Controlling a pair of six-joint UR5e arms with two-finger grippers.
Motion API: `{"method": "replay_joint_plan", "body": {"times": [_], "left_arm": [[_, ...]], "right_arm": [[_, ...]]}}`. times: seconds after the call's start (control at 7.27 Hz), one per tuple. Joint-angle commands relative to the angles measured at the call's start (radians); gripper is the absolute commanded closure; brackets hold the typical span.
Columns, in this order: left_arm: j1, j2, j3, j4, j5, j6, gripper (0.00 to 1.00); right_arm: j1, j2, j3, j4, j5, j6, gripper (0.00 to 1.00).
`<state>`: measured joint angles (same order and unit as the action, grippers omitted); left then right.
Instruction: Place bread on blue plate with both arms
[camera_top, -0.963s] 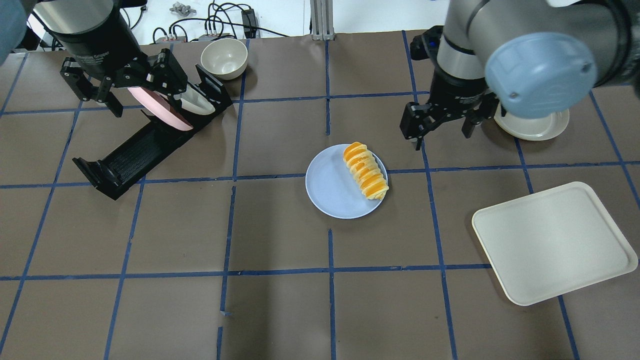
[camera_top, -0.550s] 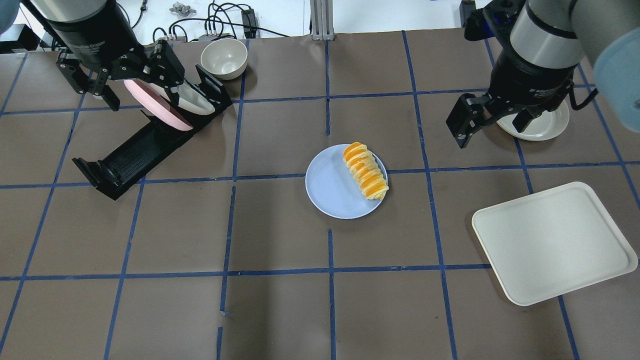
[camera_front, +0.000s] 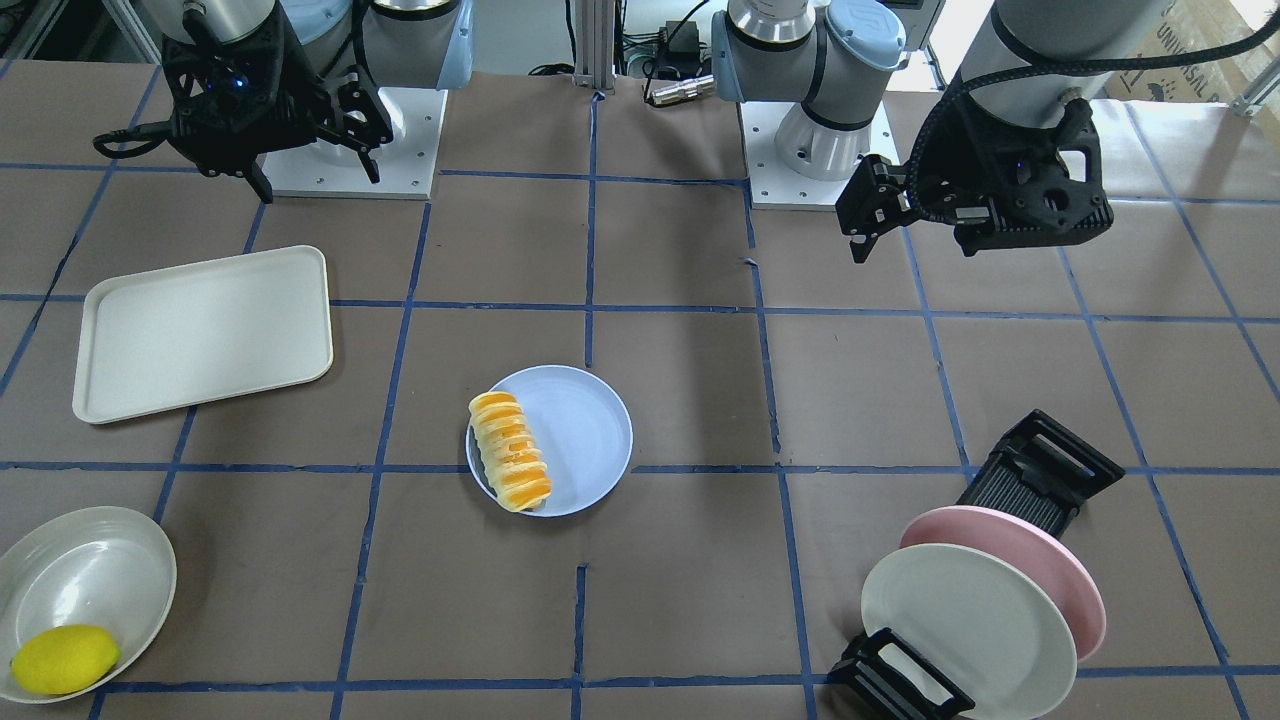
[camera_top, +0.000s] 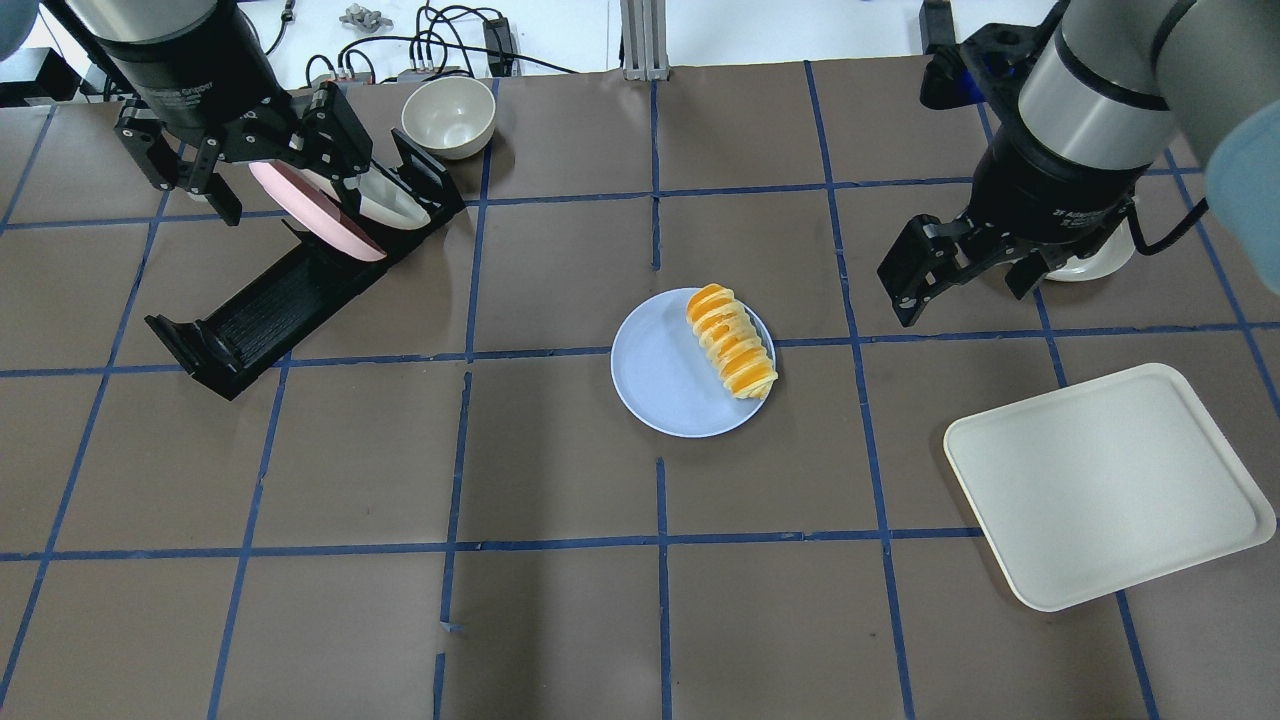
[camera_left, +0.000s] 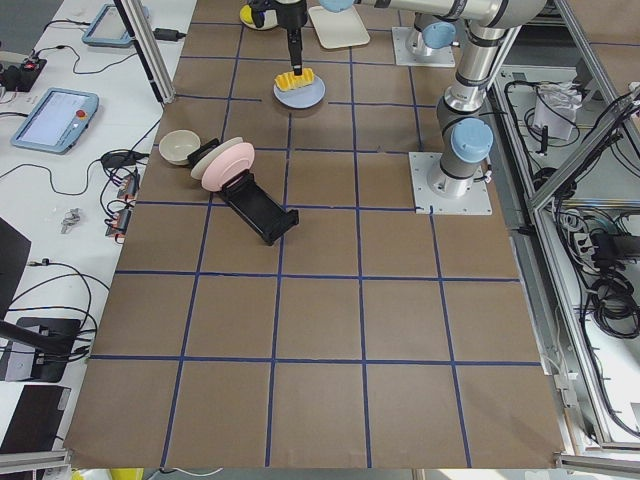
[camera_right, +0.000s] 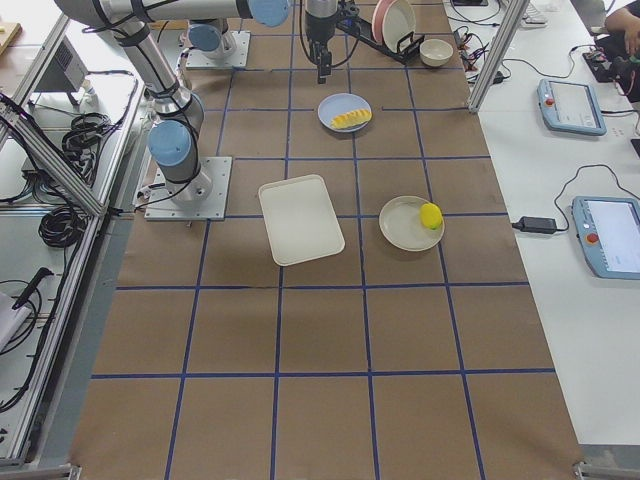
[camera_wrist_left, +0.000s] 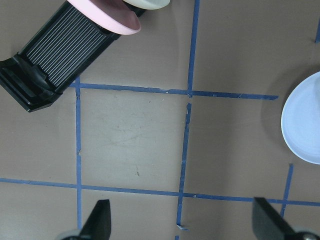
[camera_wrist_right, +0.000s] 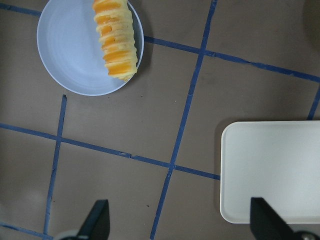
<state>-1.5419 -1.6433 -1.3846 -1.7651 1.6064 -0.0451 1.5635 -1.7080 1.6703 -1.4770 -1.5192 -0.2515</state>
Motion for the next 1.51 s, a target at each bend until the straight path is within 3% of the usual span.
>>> {"method": "replay_joint_plan", "body": {"times": [0.0,0.96,1.38], "left_arm": [[-0.003,0.014,-0.014,-0.004,0.000,0.001,0.00],[0.000,0.028,-0.034,-0.010,-0.014,0.001,0.00],[-0.001,0.088,-0.123,0.001,-0.019,-0.004,0.00]], "right_arm": [[0.000,0.001,0.005,0.000,0.004,0.000,0.00],[-0.002,0.004,0.006,0.001,0.001,-0.003,0.00],[-0.002,0.004,0.009,0.003,0.001,-0.005,0.00]]}}
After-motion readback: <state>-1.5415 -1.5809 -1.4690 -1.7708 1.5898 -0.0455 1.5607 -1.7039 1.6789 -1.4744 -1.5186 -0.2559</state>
